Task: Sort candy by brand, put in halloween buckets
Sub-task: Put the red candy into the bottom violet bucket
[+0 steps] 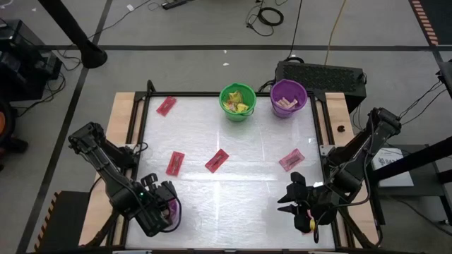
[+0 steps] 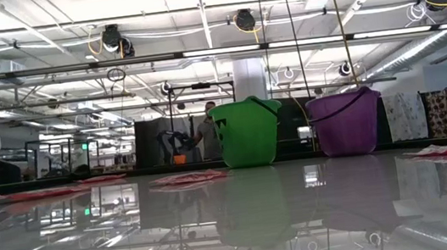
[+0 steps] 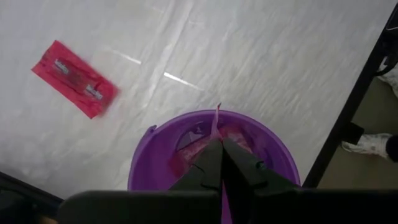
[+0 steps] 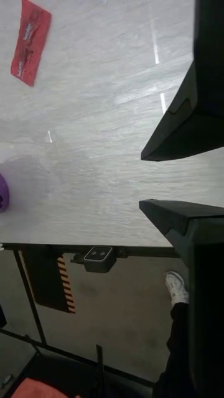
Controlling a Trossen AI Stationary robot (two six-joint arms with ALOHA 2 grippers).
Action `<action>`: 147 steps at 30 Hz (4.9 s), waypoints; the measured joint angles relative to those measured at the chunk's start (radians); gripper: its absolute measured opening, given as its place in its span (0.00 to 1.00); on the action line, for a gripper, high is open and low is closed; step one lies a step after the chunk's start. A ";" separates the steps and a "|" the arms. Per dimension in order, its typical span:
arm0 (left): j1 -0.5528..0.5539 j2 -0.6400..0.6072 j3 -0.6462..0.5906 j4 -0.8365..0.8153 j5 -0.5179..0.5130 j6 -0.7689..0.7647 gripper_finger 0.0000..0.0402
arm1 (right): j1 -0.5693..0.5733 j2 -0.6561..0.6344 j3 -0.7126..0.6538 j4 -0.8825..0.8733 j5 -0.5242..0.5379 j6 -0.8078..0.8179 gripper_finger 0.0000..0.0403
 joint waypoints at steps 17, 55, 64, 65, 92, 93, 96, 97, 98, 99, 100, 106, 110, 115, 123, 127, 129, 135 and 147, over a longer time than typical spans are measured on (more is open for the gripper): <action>-0.004 0.000 0.001 -0.047 0.082 0.008 0.06 | 0.000 0.000 0.000 0.000 0.000 0.000 0.26; 0.547 0.008 0.032 -0.093 -0.128 0.334 0.45 | 0.001 0.000 0.000 0.000 -0.043 0.145 0.26; 0.889 0.008 -0.209 -0.073 0.127 0.512 0.45 | 0.015 0.008 0.000 0.000 -0.040 0.205 0.26; 0.908 0.008 -0.255 -0.059 0.157 0.529 0.45 | 0.022 0.014 0.000 0.000 -0.040 0.217 0.26; 0.933 0.005 -0.710 0.482 0.245 0.371 0.44 | 0.066 0.223 0.000 0.037 -0.113 0.323 0.26; 0.932 0.005 -0.715 0.489 0.257 0.365 0.43 | 0.066 0.223 0.000 0.037 -0.113 0.323 0.26; 0.932 0.005 -0.726 0.523 0.288 0.365 0.35 | 0.066 0.223 0.000 0.038 -0.113 0.322 0.26; 0.931 0.005 -0.726 0.535 0.291 0.364 0.32 | 0.066 0.223 0.000 0.038 -0.113 0.322 0.26; 0.929 0.005 -0.726 0.542 0.294 0.364 0.28 | 0.066 0.223 0.000 0.038 -0.112 0.322 0.26; 0.926 0.005 -0.724 0.547 0.298 0.364 0.23 | 0.066 0.223 0.000 0.038 -0.112 0.322 0.26; 0.925 0.005 -0.720 0.549 0.301 0.365 0.18 | 0.066 0.223 0.000 0.038 -0.112 0.323 0.26; 0.922 0.013 -0.664 0.587 0.323 0.369 0.03 | 0.066 0.223 0.000 0.039 -0.112 0.321 0.26; 0.911 0.012 -0.606 0.643 0.321 0.374 0.01 | 0.066 0.222 0.000 0.039 -0.107 0.307 0.26; 0.889 0.011 -0.496 0.656 0.314 0.406 0.01 | 0.066 0.222 0.000 0.039 -0.105 0.305 0.26; 0.806 0.010 -0.280 0.652 0.251 0.454 0.00 | 0.066 0.222 0.000 0.039 -0.105 0.304 0.26; 0.726 0.010 -0.175 0.652 0.232 0.494 0.00 | 0.066 0.222 0.000 0.038 -0.106 0.303 0.26; 0.672 0.009 -0.136 0.641 0.236 0.502 0.00 | 0.066 0.222 0.000 0.038 -0.106 0.296 0.26; 0.495 0.009 -0.054 0.502 0.280 0.426 0.00 | 0.066 0.222 0.000 0.039 -0.084 0.281 0.26; 0.155 0.009 -0.032 0.115 0.296 -0.008 0.00 | 0.043 0.222 0.000 0.042 -0.003 0.130 0.26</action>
